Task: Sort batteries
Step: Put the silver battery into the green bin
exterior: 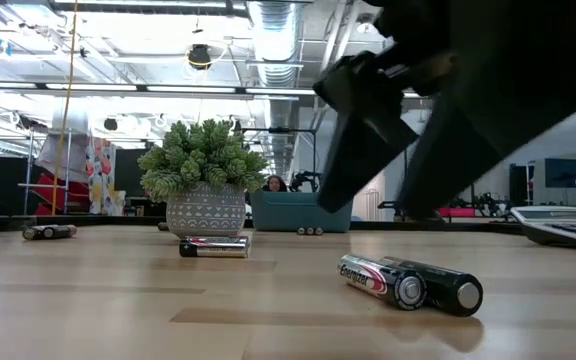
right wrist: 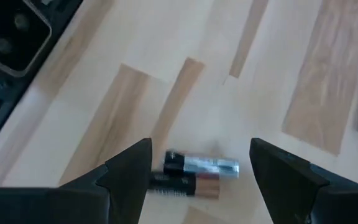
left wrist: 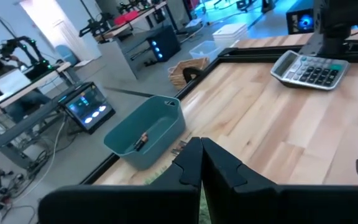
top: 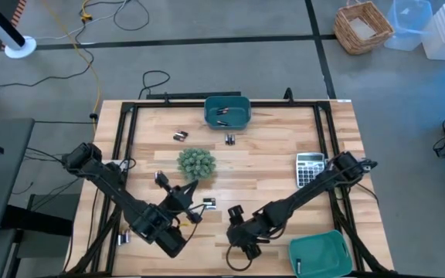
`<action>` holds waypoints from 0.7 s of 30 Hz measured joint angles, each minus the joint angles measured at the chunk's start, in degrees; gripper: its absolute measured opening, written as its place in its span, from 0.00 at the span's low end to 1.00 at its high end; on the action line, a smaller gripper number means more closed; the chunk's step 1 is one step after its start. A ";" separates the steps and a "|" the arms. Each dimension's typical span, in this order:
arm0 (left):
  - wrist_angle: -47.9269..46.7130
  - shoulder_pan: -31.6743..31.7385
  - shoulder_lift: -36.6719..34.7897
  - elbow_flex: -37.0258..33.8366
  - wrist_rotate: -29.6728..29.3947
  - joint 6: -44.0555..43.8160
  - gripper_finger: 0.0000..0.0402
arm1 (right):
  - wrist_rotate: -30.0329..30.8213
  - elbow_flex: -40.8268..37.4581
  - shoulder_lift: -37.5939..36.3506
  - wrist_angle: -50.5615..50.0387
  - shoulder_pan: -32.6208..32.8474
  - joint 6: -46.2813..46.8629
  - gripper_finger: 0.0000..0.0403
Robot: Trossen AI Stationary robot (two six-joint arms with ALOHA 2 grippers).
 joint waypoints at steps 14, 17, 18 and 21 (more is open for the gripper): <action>0.03 -1.08 0.00 0.00 -0.02 -0.44 0.00 | 0.59 0.31 0.02 -2.56 -0.25 4.47 0.71; 0.03 -1.10 0.00 0.00 -0.02 -0.42 0.00 | 0.63 0.34 0.60 -2.90 -0.24 5.19 0.71; 0.05 -1.15 0.00 0.00 -0.02 -0.42 0.00 | 0.68 0.33 0.80 -3.30 -0.31 5.17 0.71; 0.02 -1.15 0.02 0.00 -0.02 -0.42 0.00 | 0.83 0.26 0.89 -3.53 -0.35 5.25 0.71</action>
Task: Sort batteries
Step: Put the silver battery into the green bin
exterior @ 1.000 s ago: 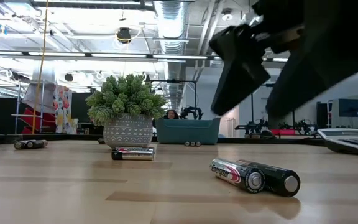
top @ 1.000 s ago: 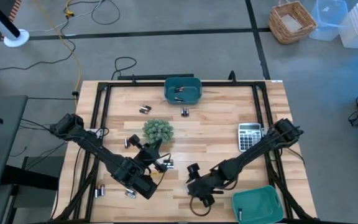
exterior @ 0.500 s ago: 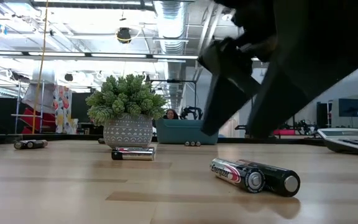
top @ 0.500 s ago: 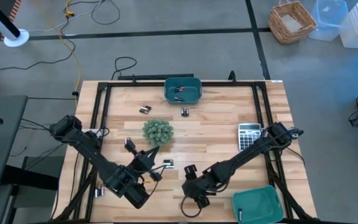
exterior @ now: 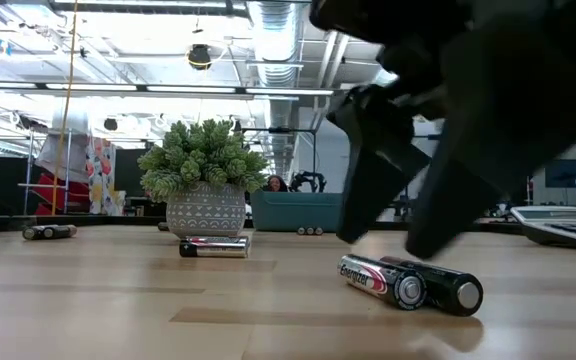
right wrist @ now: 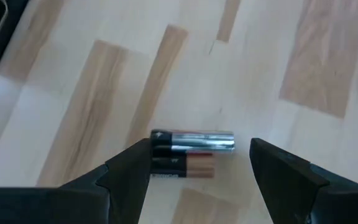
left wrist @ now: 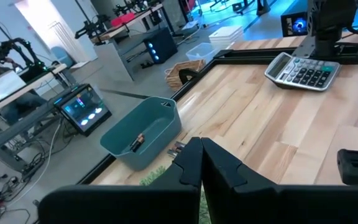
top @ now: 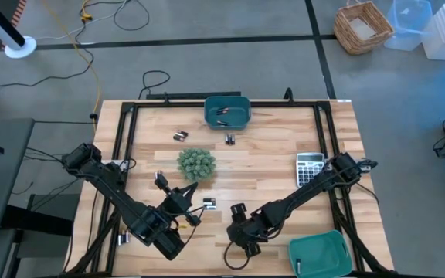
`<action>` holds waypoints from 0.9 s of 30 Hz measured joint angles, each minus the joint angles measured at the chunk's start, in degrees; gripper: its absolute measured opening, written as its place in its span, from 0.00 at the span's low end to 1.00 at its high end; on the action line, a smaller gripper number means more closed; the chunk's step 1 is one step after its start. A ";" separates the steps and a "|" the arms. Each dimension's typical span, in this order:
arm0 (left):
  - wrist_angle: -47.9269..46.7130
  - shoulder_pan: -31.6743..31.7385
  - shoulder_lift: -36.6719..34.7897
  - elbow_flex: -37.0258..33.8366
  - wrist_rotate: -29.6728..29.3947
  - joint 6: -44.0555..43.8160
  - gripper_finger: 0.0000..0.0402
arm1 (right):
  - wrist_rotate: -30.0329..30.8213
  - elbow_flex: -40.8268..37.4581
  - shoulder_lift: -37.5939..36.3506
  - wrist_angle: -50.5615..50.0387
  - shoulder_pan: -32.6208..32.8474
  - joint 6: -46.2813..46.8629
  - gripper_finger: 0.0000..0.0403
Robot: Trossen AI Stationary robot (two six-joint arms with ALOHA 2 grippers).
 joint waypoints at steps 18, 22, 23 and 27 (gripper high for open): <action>-0.02 -0.07 0.02 0.00 0.27 0.00 0.00 | 1.20 0.05 -0.10 1.46 0.04 1.54 0.71; -0.01 -0.08 0.02 0.00 0.31 0.02 0.00 | 1.38 0.05 -0.10 1.30 0.04 2.41 0.71; -0.01 -0.08 0.02 0.00 0.33 0.00 0.00 | 1.75 0.05 -0.10 1.43 0.04 2.48 0.71; -0.01 -0.09 0.02 0.00 0.40 0.00 0.00 | 2.78 0.05 -0.10 1.12 0.07 1.79 0.71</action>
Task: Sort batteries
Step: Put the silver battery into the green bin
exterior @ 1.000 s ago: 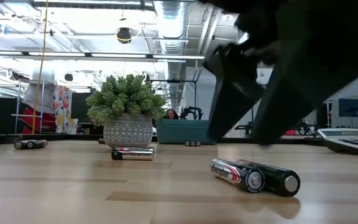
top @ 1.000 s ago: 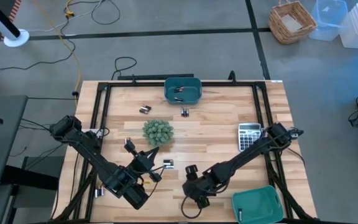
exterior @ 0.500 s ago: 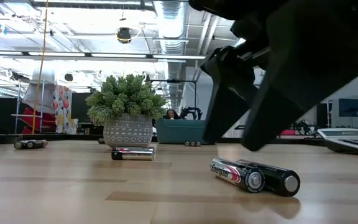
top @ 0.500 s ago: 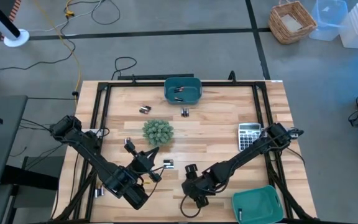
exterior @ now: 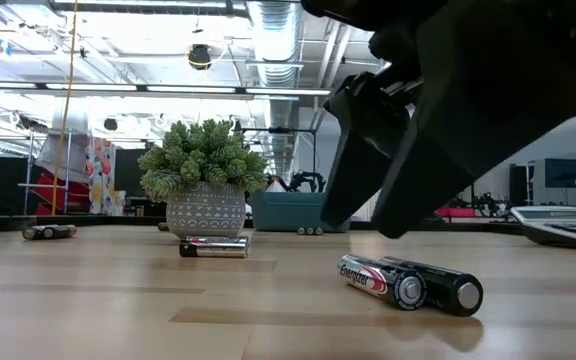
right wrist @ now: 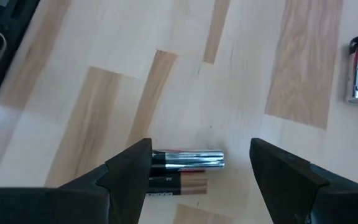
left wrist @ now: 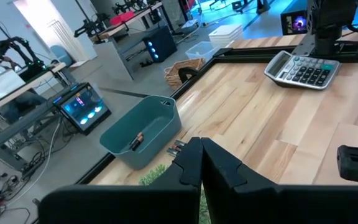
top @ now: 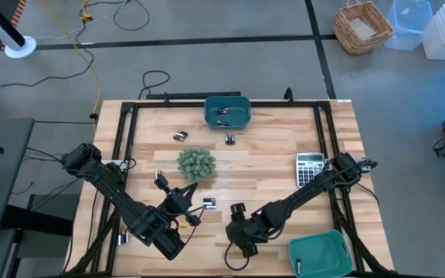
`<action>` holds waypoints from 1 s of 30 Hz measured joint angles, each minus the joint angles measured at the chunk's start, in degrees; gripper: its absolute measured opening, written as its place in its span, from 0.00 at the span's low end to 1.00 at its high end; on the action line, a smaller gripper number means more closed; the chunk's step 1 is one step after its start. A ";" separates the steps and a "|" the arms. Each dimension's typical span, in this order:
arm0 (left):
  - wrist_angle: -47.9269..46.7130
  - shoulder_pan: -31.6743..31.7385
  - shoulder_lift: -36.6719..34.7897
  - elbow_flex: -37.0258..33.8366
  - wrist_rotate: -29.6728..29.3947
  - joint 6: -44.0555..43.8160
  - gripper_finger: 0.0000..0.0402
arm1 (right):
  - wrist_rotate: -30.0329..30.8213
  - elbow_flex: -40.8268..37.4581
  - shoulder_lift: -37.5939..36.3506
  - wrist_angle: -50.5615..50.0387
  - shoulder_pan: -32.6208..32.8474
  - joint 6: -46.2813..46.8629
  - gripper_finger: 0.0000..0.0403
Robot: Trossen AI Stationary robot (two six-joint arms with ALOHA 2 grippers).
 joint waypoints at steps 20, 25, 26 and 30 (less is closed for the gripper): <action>0.24 -0.17 0.00 0.00 0.91 0.02 0.00 | 1.47 0.00 -0.15 -4.64 3.87 -3.46 0.71; 0.26 -0.17 0.00 0.00 0.97 0.02 0.00 | 2.60 0.00 -0.17 -6.59 4.72 -11.22 0.71; 0.26 -0.17 0.00 0.00 0.98 0.02 0.00 | 2.60 0.00 -0.17 -6.50 4.70 -12.19 0.71; 0.26 -0.17 0.00 0.00 1.18 -0.06 0.00 | 2.77 0.00 -0.17 -5.63 4.48 -12.05 0.71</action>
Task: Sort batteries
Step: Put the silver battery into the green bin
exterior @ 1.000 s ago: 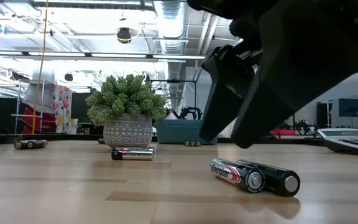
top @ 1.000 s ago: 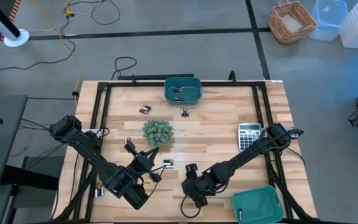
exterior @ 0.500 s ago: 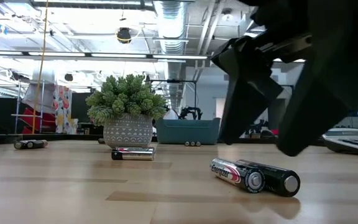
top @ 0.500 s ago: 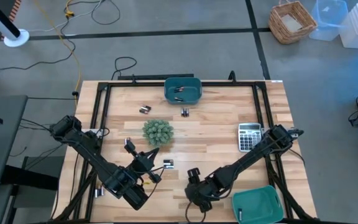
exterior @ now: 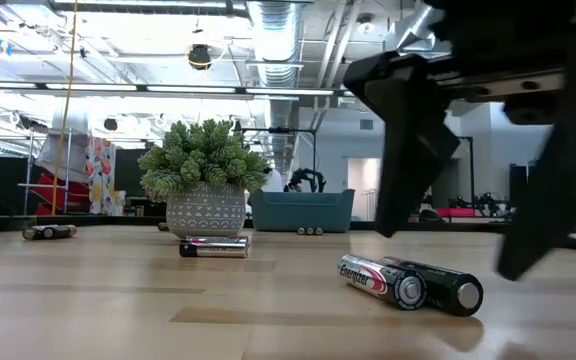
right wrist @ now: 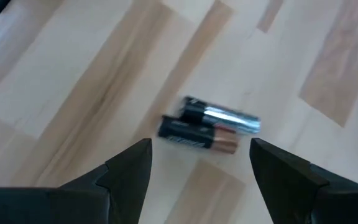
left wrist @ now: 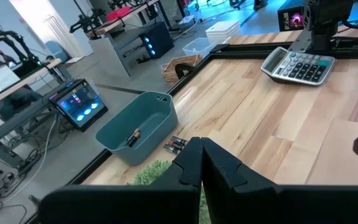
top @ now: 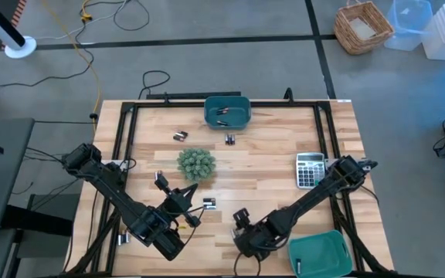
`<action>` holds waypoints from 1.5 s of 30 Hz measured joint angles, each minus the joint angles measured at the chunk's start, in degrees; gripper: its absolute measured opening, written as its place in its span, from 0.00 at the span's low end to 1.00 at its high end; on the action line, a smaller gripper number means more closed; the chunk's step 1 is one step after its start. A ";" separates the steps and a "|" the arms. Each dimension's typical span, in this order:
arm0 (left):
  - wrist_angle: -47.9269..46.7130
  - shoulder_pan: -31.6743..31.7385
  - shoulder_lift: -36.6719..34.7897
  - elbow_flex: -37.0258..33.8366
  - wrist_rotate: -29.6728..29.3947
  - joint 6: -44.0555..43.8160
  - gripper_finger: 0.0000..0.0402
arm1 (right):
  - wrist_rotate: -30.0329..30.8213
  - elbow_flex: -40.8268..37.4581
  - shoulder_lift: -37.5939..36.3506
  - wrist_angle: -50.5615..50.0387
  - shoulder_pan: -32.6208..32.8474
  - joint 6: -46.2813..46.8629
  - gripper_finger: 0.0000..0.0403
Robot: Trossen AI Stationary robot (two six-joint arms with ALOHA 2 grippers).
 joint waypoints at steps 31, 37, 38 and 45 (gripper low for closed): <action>0.39 -0.11 0.02 0.00 1.39 -0.36 0.00 | 3.50 -0.02 0.17 3.59 1.15 13.17 0.74; 0.39 -0.11 0.02 0.00 1.47 -0.36 0.00 | 3.46 -0.02 0.17 3.08 1.08 15.02 0.87; 0.39 -0.11 0.02 0.00 1.47 -0.36 0.00 | 3.44 -0.02 0.17 2.68 1.00 15.04 0.90; 0.39 -0.11 0.02 0.00 1.47 -0.36 0.00 | 3.17 -0.02 0.17 2.65 0.72 15.21 0.98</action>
